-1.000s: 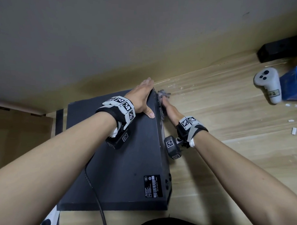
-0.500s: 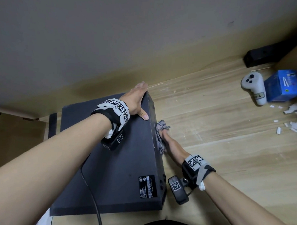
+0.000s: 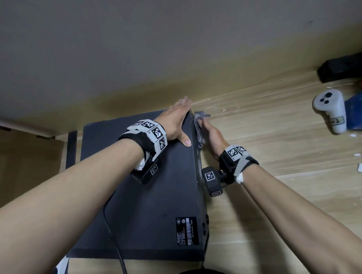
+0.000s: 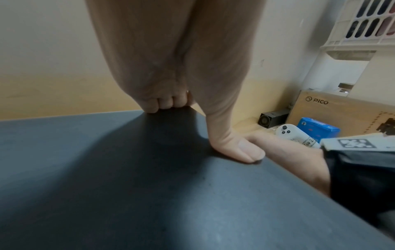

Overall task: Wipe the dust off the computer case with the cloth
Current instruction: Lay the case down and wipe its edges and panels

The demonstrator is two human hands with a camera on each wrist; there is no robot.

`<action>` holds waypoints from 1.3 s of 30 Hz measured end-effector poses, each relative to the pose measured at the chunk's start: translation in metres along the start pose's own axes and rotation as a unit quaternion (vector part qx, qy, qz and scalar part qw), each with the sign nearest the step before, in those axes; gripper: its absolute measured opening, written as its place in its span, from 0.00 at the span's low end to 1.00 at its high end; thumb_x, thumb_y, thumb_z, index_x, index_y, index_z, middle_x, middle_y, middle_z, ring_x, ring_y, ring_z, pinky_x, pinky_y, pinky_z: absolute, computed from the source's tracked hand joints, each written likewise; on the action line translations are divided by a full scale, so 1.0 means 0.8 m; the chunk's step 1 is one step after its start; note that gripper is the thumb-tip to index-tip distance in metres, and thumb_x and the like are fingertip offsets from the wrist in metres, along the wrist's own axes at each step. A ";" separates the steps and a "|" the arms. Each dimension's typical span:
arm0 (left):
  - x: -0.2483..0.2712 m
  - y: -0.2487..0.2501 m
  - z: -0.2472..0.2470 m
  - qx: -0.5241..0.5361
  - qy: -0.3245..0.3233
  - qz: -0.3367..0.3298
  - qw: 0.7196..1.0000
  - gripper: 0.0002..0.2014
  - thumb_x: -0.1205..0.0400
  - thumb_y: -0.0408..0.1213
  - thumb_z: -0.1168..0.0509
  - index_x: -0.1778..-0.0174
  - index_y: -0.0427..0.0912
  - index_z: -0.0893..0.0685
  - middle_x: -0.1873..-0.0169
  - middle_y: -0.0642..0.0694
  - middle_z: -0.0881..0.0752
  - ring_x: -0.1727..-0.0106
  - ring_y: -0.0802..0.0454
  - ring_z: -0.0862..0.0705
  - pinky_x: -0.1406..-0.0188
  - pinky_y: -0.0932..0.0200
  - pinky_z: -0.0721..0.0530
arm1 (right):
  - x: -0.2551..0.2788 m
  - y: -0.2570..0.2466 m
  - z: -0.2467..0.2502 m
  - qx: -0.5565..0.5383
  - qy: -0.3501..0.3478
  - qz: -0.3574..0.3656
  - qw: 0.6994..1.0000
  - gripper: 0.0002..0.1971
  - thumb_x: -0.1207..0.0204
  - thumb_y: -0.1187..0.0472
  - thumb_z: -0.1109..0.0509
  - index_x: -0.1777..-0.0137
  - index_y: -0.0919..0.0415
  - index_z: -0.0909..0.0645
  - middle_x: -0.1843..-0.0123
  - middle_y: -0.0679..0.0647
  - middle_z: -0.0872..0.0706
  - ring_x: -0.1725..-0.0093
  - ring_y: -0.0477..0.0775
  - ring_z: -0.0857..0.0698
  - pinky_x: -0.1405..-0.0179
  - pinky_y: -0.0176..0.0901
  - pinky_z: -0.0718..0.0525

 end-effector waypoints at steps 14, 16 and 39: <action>-0.001 0.002 0.001 -0.007 -0.005 0.003 1.000 0.68 0.39 0.45 0.16 0.15 0.38 0.59 0.15 0.43 0.59 0.14 0.49 0.59 0.18 0.56 0.57 | 0.069 -0.022 -0.006 0.054 -0.057 0.048 0.996 0.29 0.11 0.42 0.53 0.14 0.53 0.41 0.16 0.41 0.36 0.19 0.43 0.37 0.26 0.39 0.31; 0.001 0.003 0.001 -0.014 -0.002 0.001 1.000 0.67 0.39 0.45 0.16 0.15 0.39 0.59 0.15 0.43 0.59 0.14 0.49 0.58 0.18 0.57 0.57 | 0.083 -0.011 -0.004 0.065 -0.057 0.042 0.995 0.28 0.11 0.43 0.54 0.14 0.53 0.40 0.15 0.41 0.37 0.20 0.42 0.37 0.29 0.38 0.30; 0.058 0.013 -0.050 -0.129 -0.014 0.011 0.992 0.75 0.44 0.61 0.18 0.17 0.34 0.63 0.17 0.38 0.67 0.15 0.43 0.64 0.16 0.41 0.48 | 0.130 0.131 0.016 0.050 -0.048 -0.059 0.996 0.23 0.11 0.43 0.49 0.24 0.53 0.25 0.27 0.44 0.20 0.34 0.41 0.19 0.31 0.41 0.27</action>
Point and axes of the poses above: each hand's wrist, its own x-axis away from the middle knuckle, its own z-axis out of the back of the hand, y = z × x, the point moved 6 cm from there along -x, towards the middle knuckle
